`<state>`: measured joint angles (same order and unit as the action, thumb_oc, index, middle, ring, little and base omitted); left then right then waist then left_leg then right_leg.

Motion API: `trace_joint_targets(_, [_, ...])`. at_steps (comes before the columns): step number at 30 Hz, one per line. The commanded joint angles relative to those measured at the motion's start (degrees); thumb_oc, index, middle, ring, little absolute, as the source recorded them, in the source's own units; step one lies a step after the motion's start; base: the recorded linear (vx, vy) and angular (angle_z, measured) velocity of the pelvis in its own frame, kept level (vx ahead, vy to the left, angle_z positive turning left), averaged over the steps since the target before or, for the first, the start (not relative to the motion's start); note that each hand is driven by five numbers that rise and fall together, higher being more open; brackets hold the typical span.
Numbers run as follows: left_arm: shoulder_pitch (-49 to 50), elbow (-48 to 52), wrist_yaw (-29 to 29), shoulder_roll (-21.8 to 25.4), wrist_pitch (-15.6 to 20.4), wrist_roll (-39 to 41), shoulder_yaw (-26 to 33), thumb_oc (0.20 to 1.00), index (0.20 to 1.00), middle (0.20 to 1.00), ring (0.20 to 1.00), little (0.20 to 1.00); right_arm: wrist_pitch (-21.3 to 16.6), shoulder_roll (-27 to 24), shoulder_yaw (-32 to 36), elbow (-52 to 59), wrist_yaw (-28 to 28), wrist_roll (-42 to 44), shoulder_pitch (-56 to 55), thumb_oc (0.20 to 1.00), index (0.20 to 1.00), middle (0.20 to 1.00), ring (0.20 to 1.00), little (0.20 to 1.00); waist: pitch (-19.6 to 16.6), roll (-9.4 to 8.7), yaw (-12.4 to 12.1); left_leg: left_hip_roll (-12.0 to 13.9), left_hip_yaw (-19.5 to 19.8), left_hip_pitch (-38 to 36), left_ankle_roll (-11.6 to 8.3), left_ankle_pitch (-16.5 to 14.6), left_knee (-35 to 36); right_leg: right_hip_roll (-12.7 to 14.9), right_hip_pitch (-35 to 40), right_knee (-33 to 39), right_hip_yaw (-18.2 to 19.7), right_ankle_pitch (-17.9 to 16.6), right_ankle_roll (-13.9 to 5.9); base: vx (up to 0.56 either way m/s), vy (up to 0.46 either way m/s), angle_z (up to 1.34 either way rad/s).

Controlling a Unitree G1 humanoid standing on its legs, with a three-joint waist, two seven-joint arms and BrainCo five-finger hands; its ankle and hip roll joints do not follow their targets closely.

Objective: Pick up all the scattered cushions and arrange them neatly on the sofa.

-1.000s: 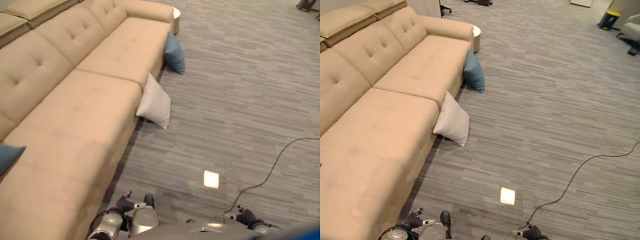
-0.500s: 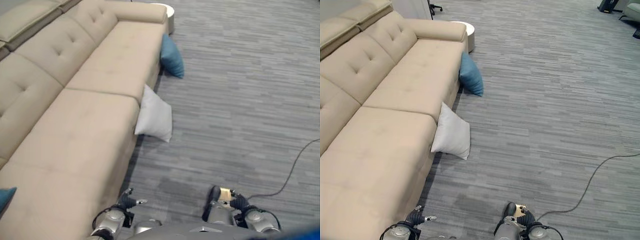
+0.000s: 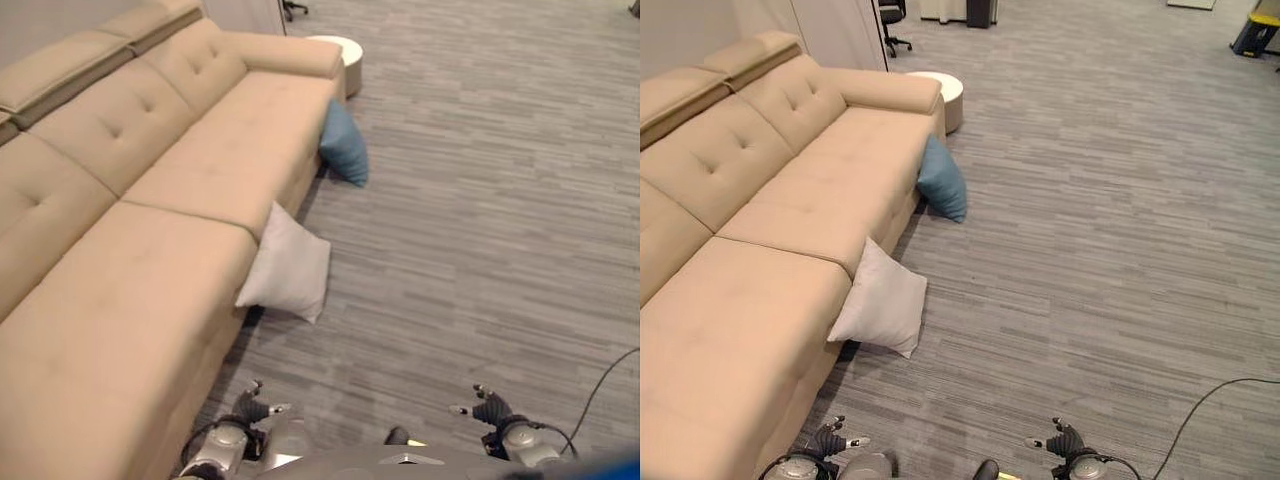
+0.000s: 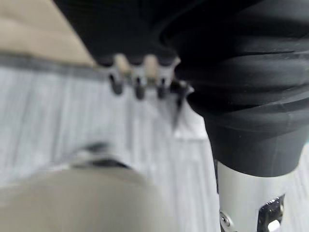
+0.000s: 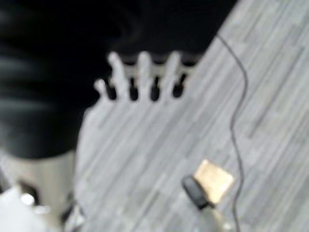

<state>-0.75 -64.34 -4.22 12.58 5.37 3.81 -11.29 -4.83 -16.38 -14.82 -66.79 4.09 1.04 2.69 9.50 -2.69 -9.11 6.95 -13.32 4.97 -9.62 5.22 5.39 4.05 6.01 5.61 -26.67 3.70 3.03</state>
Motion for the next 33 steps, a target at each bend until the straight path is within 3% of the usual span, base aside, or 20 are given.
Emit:
trace_joint_targets(1, [-0.8,-0.1,-0.8,-0.7,0.5,-0.5,-0.7,1.000,1.000,1.000,1.000,1.000,-1.8,-2.2,-0.8,2.0,0.7,0.6,1.1,1.000,1.000,1.000,1.000,1.000,1.8,0.77,-1.9,-0.2,-0.9,3.7,1.70,3.5,-5.5,0.1,3.9,-3.5,-2.9,-1.3,-10.58,0.25,-0.060,-0.43])
trace_joint_targets(6, [0.0,-0.7,-0.9,-0.3,0.2,-0.7,0.3,1.000,1.000,1.000,1.000,1.000,-1.5,-0.8,-0.5,1.6,0.5,0.4,1.0,1.000,1.000,1.000,1.000,1.000,0.7,0.10,-3.2,-1.4,-3.0,2.7,4.30,2.4,-8.8,0.1,4.9,-8.8,-4.1,1.8,-10.25,0.30,0.022,-0.24])
trace_joint_targets(7, [0.0,-0.7,-0.9,0.1,0.2,-0.7,0.4,1.000,1.000,1.000,1.000,1.000,-1.5,-0.3,-0.5,1.5,0.2,0.2,1.2,1.000,1.000,1.000,1.000,1.000,0.1,-0.34,-4.0,-2.6,-3.7,1.3,6.15,-0.3,-10.1,2.5,3.7,-16.7,-4.4,1.2,-12.32,0.35,0.093,-0.13])
trace_joint_targets(8, [0.0,-0.7,-0.9,0.1,0.2,-0.7,0.4,1.000,1.000,1.000,1.000,1.000,-1.5,-0.2,-0.5,1.5,0.2,0.2,1.2,1.000,1.000,1.000,1.000,1.000,0.1,-0.39,-4.0,-2.7,-3.8,1.3,6.20,-0.4,-10.1,2.6,3.5,-16.9,-4.3,1.3,-12.38,0.42,0.167,-0.12])
trace_joint_targets(9, [-0.5,0.2,-0.9,0.6,0.2,0.0,0.2,1.000,1.000,1.000,1.000,1.000,-1.4,0.0,-0.3,1.4,-0.1,-0.3,1.7,1.000,1.000,1.000,1.000,1.000,0.7,0.01,-3.6,-3.9,-3.9,-1.0,8.41,-3.0,-11.2,6.9,-0.6,-28.2,-3.9,-3.7,-15.86,0.20,0.108,-0.14])
trace_joint_targets(10, [-0.5,0.2,-0.9,0.6,0.2,0.0,0.2,1.000,1.000,1.000,1.000,1.000,-1.4,0.0,-0.3,1.4,-0.1,-0.3,1.7,1.000,1.000,1.000,1.000,1.000,0.7,-0.05,-3.7,-3.9,-4.0,-1.0,8.46,-3.1,-11.2,7.0,-0.8,-28.4,-3.8,-3.6,-15.89,0.37,0.171,-0.07])
trace_joint_targets(11, [-1.1,1.1,-1.4,0.9,0.3,0.5,-0.2,1.000,1.000,1.000,1.000,1.000,-1.3,0.0,-0.1,2.2,-0.1,-0.1,2.3,1.000,1.000,1.000,1.000,1.000,1.3,0.83,-2.8,-4.5,-3.9,-2.6,9.62,-4.5,-11.8,8.9,-4.5,-36.5,-2.6,-6.9,-17.07,0.18,0.070,0.11])
trace_joint_targets(14, [-1.4,1.9,-1.4,1.1,0.3,0.9,-0.6,1.000,1.000,1.000,1.000,1.000,-1.1,0.0,0.3,2.2,0.0,-0.1,2.2,1.000,1.000,1.000,1.000,1.000,1.1,1.32,-2.2,-5.2,-3.8,-5.1,9.62,-5.3,-10.8,11.3,-5.9,-34.7,-4.8,-6.6,-15.91,0.31,0.025,0.36])
trace_joint_targets(15, [-1.7,2.0,-1.4,1.1,0.3,0.8,-0.7,1.000,1.000,1.000,1.000,1.000,-1.0,-0.1,0.2,2.1,-0.1,-0.2,2.0,1.000,1.000,1.000,1.000,1.000,0.9,1.50,-2.1,-5.6,-3.5,-6.0,9.29,-5.5,-10.0,12.0,-5.7,-31.5,-6.1,-5.9,-15.09,0.30,-0.143,0.30])
trace_joint_targets(16, [-2.1,2.3,-1.1,0.8,0.4,0.5,-1.3,1.000,1.000,1.000,1.000,1.000,-1.1,-0.4,0.3,2.6,-0.2,0.0,1.6,1.000,1.000,1.000,1.000,1.000,0.3,1.74,-1.9,-6.1,-2.7,-7.0,8.52,-6.0,-8.8,12.7,-6.5,-22.0,-7.4,-5.5,-13.71,0.38,-0.201,0.26])
trace_joint_targets(18, [-2.1,2.1,-1.1,0.7,0.4,0.3,-1.3,1.000,1.000,1.000,1.000,1.000,-1.1,-0.5,0.5,2.7,-0.2,0.3,1.5,1.000,1.000,1.000,1.000,1.000,0.1,1.76,-1.7,-5.9,-2.1,-7.5,8.10,-6.3,-8.4,12.7,-6.7,-18.4,-6.5,-6.5,-13.67,0.22,-0.143,0.30])
trace_joint_targets(19, [-2.0,1.8,-1.0,0.7,0.4,0.1,-1.2,1.000,1.000,1.000,1.000,1.000,-1.1,-0.6,0.6,2.9,-0.1,0.4,1.4,1.000,1.000,1.000,1.000,1.000,0.0,1.56,-1.5,-6.0,-1.7,-8.0,7.83,-6.6,-8.1,12.5,-6.8,-15.8,-5.3,-7.3,-13.96,0.20,-0.151,0.38])
trace_joint_targets(21, [-1.9,0.9,-1.1,0.6,0.4,-0.6,-1.1,1.000,1.000,1.000,1.000,1.000,-0.9,-0.8,0.9,3.0,-0.1,0.9,1.0,1.000,1.000,1.000,1.000,1.000,-0.3,1.50,0.5,-6.0,2.6,-10.0,7.21,-7.9,-7.5,12.2,-9.9,-8.8,6.0,-10.6,-15.28,0.37,-0.258,0.56])
trace_joint_targets(22, [-1.9,0.9,-1.1,0.6,0.4,-0.6,-1.1,1.000,1.000,1.000,1.000,1.000,-0.9,-0.7,0.9,3.0,-0.1,0.9,1.0,1.000,1.000,1.000,1.000,1.000,-0.4,1.41,0.5,-6.1,2.6,-9.8,7.24,-7.8,-7.5,12.3,-10.0,-8.7,6.0,-10.7,-15.27,0.32,-0.206,0.86])
trace_joint_targets(23, [-1.9,0.2,-1.2,0.5,0.3,-0.8,-1.0,1.000,1.000,1.000,1.000,1.000,-0.8,-0.8,0.8,3.2,-0.3,1.0,0.8,1.000,1.000,1.000,1.000,1.000,-0.5,1.36,1.2,-5.9,3.8,-10.4,7.14,-8.6,-7.9,12.0,-10.9,-9.2,9.1,-10.7,-15.55,0.29,-0.206,1.20])
trace_joint_targets(26, [-0.6,-0.7,-0.9,0.0,0.4,-1.1,-1.2,1.000,1.000,1.000,1.000,1.000,-0.7,-0.9,0.4,3.9,-1.0,0.6,-0.2,1.000,1.000,1.000,1.000,1.000,-1.5,0.40,1.7,-6.2,5.8,-10.9,6.05,-11.2,-12.3,11.2,-9.2,-10.2,7.2,-10.1,-15.02,0.38,-0.328,0.76])
trace_joint_targets(29, [-0.2,-0.7,-0.5,-0.2,0.3,-0.7,-1.2,1.000,1.000,1.000,1.000,1.000,-1.2,-1.8,0.1,5.2,-1.0,1.2,-0.6,1.000,1.000,1.000,1.000,1.000,-0.9,-0.35,1.4,-4.5,6.5,-7.6,3.59,-8.4,-20.8,9.5,-6.5,-8.5,5.1,-8.6,-13.37,0.12,-0.294,0.47])
trace_joint_targets(30, [-0.6,-0.6,-0.6,-0.3,0.3,-0.1,-1.4,1.000,1.000,1.000,1.000,1.000,-1.9,-2.2,0.0,6.0,-0.6,2.6,-0.1,1.000,1.000,1.000,1.000,1.000,0.3,-0.94,1.3,-2.5,4.7,-3.2,2.10,-5.3,-28.0,8.6,-4.3,-7.0,2.6,-8.0,-11.79,0.08,-0.282,0.59])
trace_joint_targets(31, [-0.6,-0.6,-0.6,-0.3,0.3,-0.1,-1.4,1.000,1.000,1.000,1.000,1.000,-1.9,-2.2,0.0,6.0,-0.6,2.6,-0.1,1.000,1.000,1.000,1.000,1.000,0.3,-0.93,1.3,-2.5,4.8,-3.2,2.09,-5.3,-28.0,8.6,-4.3,-7.0,2.6,-8.0,-11.79,0.07,-0.281,0.47])
trace_joint_targets(33, [-0.7,0.7,-0.4,0.0,0.2,0.1,-1.8,1.000,1.000,1.000,1.000,1.000,-1.8,-2.3,-0.1,5.9,-0.3,2.9,0.0,1.000,1.000,1.000,1.000,1.000,0.9,-1.30,1.0,0.7,-1.5,-1.0,2.28,-4.1,-26.8,6.6,-0.6,-4.2,-1.5,-6.5,-10.72,0.15,-0.242,0.74])
